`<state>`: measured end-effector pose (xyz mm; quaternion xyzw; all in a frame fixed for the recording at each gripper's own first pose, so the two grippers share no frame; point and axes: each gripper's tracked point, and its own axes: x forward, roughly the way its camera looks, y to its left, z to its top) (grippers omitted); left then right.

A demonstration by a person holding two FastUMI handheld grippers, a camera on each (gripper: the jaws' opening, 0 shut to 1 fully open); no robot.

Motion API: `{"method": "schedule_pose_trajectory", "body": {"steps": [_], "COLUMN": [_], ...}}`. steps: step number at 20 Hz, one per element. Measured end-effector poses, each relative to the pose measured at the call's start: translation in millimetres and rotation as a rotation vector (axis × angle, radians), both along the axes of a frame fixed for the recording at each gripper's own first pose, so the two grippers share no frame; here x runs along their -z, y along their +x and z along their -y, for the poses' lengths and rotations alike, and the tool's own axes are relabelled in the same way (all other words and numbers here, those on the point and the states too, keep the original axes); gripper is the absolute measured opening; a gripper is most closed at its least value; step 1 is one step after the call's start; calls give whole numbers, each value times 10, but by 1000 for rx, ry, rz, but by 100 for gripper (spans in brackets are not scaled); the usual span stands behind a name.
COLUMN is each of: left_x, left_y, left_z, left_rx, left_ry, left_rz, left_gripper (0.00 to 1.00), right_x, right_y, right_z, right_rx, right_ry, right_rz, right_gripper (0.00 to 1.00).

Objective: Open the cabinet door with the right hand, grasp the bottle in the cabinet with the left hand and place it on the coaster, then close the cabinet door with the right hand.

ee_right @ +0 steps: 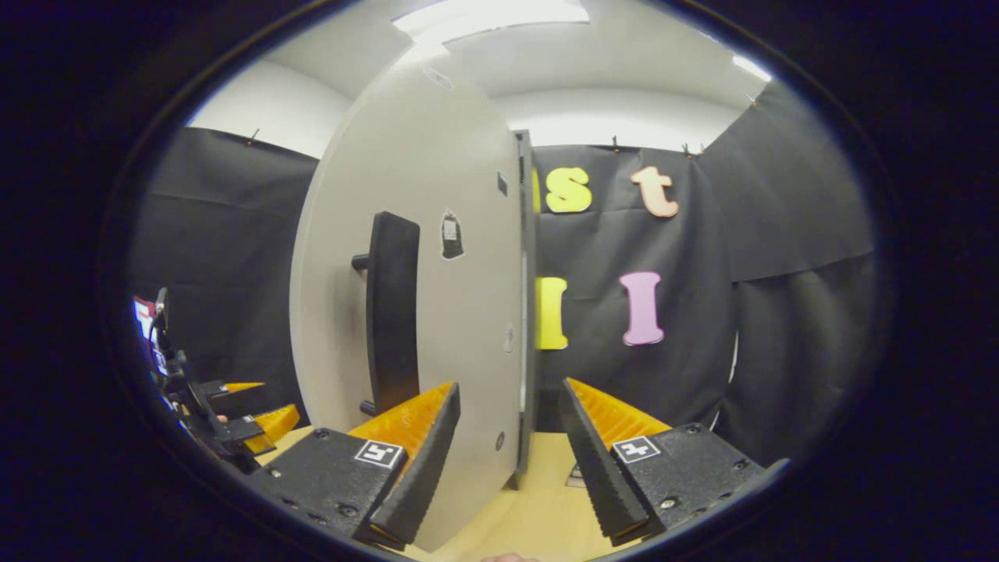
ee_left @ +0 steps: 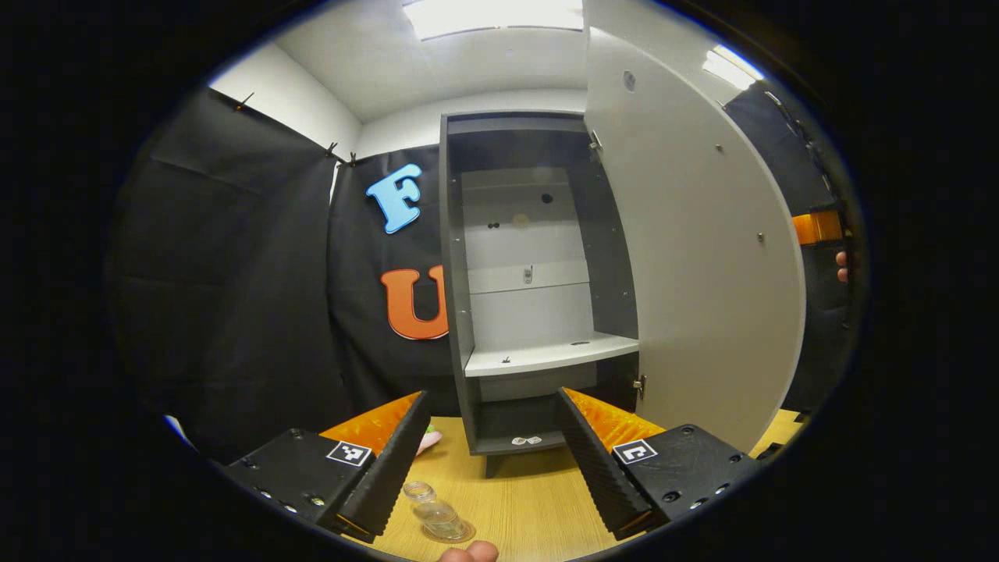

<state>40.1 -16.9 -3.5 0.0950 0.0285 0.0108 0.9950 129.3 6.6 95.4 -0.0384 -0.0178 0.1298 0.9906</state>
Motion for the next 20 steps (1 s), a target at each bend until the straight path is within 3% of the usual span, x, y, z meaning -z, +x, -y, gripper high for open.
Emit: {"method": "schedule_pose_trajectory", "body": {"steps": [7, 13, 18, 19, 20], "left_x": [199, 281, 379, 378, 382], "left_y": [-143, -195, -235, -240, -246], "left_z": [-221, -513, -840, -883, -924], "left_rx": [-19, -37, -67, -67, -68], "left_ry": [-7, -12, -40, -48, -58], "left_rz": [-44, -51, -65, -61, -55], "left_gripper": [96, 96, 96, 96, 96], "right_x": [79, 122, 132, 122, 107], "right_y": [335, 911, 1426, 1493, 1572], "right_z": [-956, -1843, -2314, -2360, -2384], "right_rx": [-156, -252, -213, -200, -187], "right_ry": [49, 17, -43, -47, -44], "right_rz": [-28, -24, -14, -9, -7], "right_gripper": [84, 85, 86, 81, 86]}}
